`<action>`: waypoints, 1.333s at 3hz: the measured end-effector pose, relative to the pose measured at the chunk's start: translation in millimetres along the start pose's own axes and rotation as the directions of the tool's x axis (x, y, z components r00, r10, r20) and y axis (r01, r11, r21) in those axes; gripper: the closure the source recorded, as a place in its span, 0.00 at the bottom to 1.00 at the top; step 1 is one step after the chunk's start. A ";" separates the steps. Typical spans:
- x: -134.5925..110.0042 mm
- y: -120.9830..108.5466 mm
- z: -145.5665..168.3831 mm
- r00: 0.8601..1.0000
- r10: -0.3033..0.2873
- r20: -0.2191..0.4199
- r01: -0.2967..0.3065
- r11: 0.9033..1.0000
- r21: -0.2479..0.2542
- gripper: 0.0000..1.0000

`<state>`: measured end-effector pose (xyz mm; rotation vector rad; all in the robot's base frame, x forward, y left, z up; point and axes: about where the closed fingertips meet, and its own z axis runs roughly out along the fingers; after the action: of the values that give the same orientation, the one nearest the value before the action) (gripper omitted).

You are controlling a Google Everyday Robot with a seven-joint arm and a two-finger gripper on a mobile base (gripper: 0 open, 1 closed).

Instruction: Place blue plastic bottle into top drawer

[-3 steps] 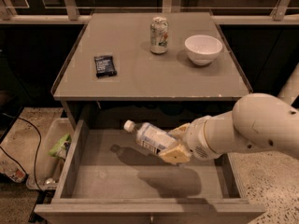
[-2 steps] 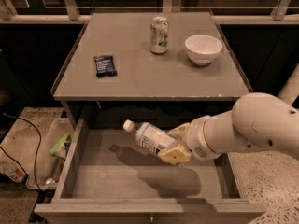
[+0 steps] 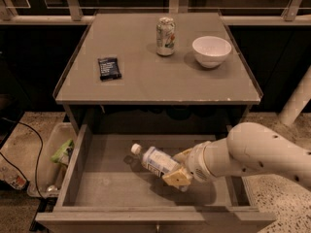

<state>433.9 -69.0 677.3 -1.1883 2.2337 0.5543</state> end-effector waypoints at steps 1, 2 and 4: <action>26.5 -17.9 23.5 0.999 0.041 -0.013 -0.041 0.999 0.011 1.00; 36.3 -43.8 33.3 0.998 0.060 -0.009 -0.060 0.997 0.047 1.00; 3.0 -86.7 35.2 0.999 0.015 0.030 -0.019 0.994 0.110 1.00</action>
Offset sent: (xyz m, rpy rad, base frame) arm 0.0547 -0.0461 -0.0718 -0.0232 -0.0059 -0.1266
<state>515.2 -95.9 639.6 -1.0996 2.2212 0.4461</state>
